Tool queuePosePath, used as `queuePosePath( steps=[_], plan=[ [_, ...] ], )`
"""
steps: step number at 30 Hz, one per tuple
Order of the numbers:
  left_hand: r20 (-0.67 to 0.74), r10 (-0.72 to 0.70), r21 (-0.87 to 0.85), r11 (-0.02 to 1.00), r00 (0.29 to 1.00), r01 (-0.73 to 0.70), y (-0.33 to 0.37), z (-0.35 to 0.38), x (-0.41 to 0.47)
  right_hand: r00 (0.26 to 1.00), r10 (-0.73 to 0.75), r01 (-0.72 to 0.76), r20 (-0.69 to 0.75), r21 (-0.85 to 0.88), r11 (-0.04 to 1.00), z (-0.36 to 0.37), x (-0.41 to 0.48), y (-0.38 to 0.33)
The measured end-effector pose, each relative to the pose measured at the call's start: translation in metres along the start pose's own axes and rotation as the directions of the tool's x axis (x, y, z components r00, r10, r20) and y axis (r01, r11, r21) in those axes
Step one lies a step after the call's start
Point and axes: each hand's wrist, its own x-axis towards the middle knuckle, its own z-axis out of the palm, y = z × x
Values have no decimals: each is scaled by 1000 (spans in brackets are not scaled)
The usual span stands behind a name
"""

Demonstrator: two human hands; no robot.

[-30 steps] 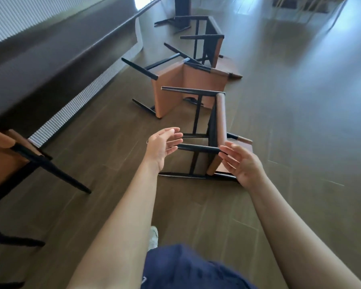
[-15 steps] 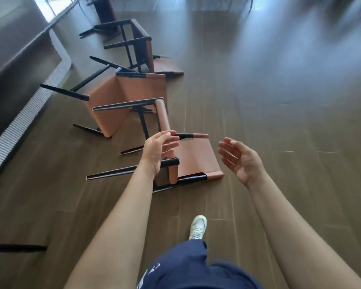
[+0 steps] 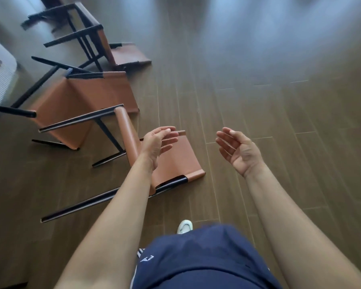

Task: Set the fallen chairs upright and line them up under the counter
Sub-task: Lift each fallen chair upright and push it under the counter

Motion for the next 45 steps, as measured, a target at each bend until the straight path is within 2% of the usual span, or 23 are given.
queuePosePath(
  steps=[5, 15, 20, 30, 36, 45],
  plan=[
    [11, 10, -9, 1000, 1000, -10, 13, 61, 41, 1000, 2, -2, 11, -5, 1000, -32, 46, -51],
    [-136, 5, -189, 981, 991, -31, 26, 189, 103, 989, 61, -27, 135, -244, 969, -77, 139, -182],
    [-190, 7, -235, 970, 982, -53, 36, 228, 131, 973, 71, -3, 221, -291, 957, -74, 179, -233],
    [-306, 12, -258, 961, 952, -95, 68, 245, 217, 954, 150, -53, 260, -348, 936, -47, 275, -275],
    [-362, -43, -287, 956, 931, -67, 90, 245, 277, 929, 211, -82, 303, -387, 918, 3, 346, -309],
    [-475, -57, -309, 945, 878, -106, 139, 241, 337, 866, 340, -128, 367, -493, 860, 66, 424, -333]
  ],
)
